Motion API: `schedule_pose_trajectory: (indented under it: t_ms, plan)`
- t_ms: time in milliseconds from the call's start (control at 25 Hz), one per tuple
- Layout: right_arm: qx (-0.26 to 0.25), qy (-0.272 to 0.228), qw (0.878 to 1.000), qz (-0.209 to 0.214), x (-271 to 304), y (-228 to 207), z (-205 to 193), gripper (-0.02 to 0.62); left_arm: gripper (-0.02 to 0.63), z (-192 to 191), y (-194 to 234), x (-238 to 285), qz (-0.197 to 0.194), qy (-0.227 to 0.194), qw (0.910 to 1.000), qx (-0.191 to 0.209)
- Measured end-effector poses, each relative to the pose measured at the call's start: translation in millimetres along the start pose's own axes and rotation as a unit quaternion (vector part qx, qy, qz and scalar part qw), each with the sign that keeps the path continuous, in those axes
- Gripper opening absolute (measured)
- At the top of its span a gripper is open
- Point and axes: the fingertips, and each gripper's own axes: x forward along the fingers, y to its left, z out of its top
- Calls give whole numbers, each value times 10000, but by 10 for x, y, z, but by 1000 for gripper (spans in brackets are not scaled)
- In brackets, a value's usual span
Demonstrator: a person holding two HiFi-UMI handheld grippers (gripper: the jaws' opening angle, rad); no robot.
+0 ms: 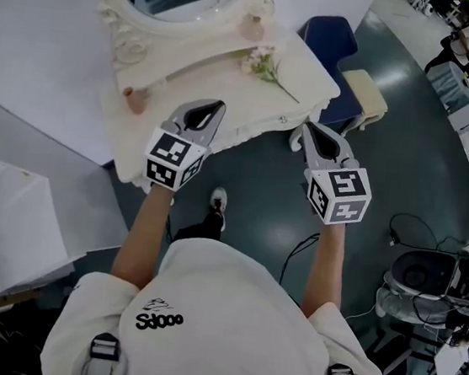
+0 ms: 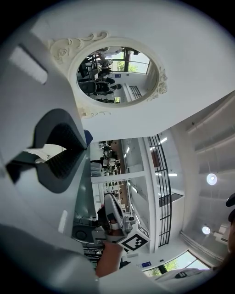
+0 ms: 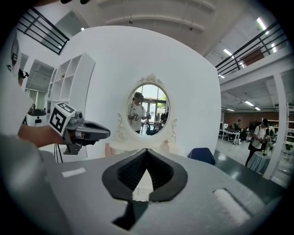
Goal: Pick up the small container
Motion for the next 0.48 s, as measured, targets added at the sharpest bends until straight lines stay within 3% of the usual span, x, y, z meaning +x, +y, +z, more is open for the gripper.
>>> schedule_pose_trajectory:
  t_ms: [480]
  plan:
    - [76, 380, 9992, 23, 1054, -478, 191, 2, 17, 89, 851, 868, -148, -93, 9997, -187]
